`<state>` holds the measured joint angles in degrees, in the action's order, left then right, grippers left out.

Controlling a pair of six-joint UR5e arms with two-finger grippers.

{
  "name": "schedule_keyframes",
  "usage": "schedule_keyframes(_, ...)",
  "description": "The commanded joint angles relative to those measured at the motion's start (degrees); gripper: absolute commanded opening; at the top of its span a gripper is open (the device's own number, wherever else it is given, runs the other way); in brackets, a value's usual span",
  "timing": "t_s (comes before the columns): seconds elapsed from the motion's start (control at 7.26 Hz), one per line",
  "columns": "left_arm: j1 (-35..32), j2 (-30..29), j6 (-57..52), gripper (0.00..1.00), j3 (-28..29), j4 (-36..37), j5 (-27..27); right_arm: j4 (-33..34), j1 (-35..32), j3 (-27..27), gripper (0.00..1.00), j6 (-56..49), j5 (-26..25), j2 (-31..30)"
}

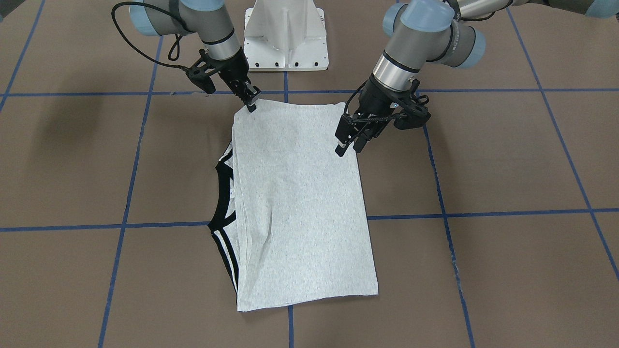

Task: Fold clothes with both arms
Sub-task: 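Lower the left gripper onto the shirt's far corner and grasp it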

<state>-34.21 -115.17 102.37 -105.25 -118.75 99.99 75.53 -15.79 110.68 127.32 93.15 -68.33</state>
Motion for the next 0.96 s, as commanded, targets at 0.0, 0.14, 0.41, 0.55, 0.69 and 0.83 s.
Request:
schedule_keyframes(0.0,0.55,0.12,0.20,0.66,-0.57,0.80,-0.15,0.05,0.06,-0.46,0.42,-0.05,-1.81,-0.05)
schedule_keyframes(0.14,0.55,0.21,0.37,0.66,-0.57,0.81,-0.15,0.14,0.06,-0.64,0.46,-0.05,-2.09,-0.13)
schedule_keyframes(0.41,0.55,0.30,0.38,0.66,-0.48,0.81,-0.15,0.14,0.23,-1.60,0.57,-0.22,-4.10,-0.05)
schedule_keyframes(0.55,0.46,0.30,0.38,0.66,-0.48,0.89,-0.15,0.14,0.32,-2.57,0.63,-0.31,-4.72,0.04)
schedule_keyframes(0.69,0.46,0.30,0.38,0.66,-0.48,0.89,-0.15,0.14,0.32,-2.66,0.64,-0.31,-4.64,0.04)
schedule_keyframes(0.83,0.46,0.30,0.38,0.66,-0.48,0.89,-0.24,0.14,0.41,-2.58,0.67,-0.14,-4.64,0.04)
